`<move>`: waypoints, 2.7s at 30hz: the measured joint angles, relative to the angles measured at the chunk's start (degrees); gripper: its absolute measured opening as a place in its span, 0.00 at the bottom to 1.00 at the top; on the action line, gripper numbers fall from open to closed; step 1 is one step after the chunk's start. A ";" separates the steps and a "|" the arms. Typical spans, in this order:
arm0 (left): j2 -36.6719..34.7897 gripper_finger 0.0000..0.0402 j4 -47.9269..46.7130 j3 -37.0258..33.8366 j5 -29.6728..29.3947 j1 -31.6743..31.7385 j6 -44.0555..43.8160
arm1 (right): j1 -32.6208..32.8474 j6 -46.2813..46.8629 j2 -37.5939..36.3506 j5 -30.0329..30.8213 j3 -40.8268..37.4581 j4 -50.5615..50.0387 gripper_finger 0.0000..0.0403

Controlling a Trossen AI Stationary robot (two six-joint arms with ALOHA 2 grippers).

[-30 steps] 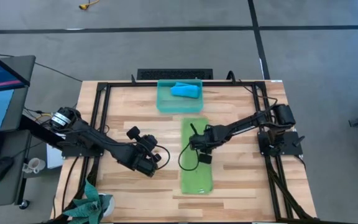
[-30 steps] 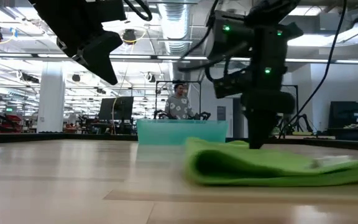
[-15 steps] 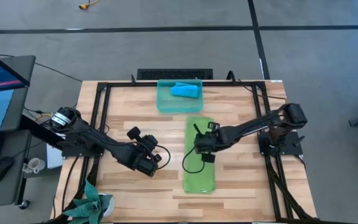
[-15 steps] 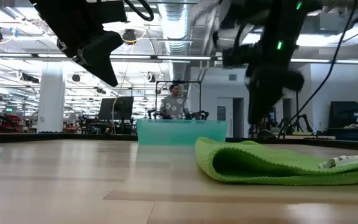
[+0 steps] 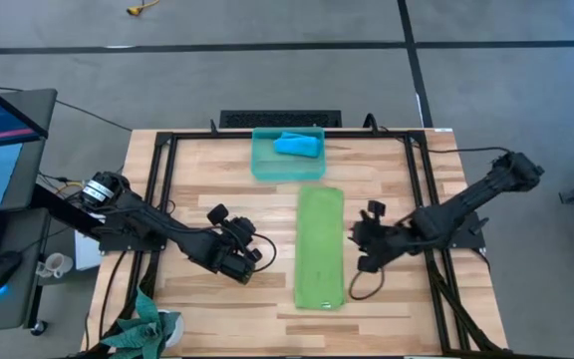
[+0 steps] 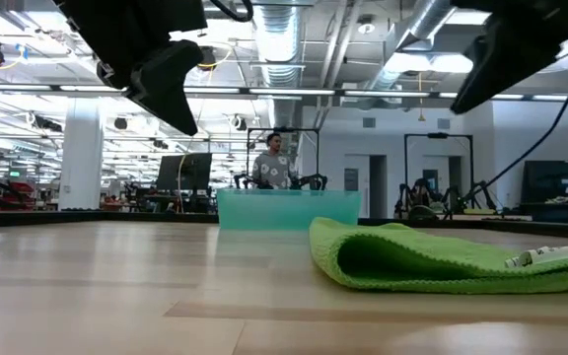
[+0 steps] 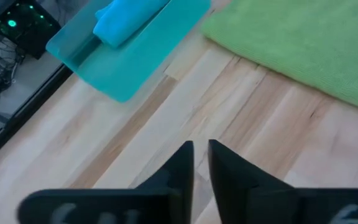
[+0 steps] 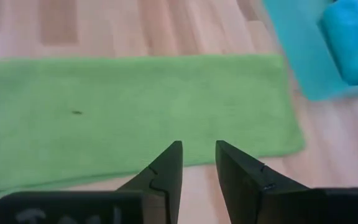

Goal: Roll microfiber towels into tight, uniform cylinder then place into a basket
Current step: Roll the green microfiber cloth

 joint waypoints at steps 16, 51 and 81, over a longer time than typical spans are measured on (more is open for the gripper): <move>0.00 0.52 19.02 0.02 5.55 0.39 12.47 | 12.64 -3.96 1.58 1.22 -5.14 17.74 0.30; 15.93 0.51 43.08 11.82 31.04 -4.31 45.22 | 16.40 -15.81 14.45 -0.58 -0.45 30.18 0.30; 18.54 0.51 19.67 23.95 27.59 -7.72 47.34 | 18.61 -12.33 17.43 -3.42 5.91 16.74 0.59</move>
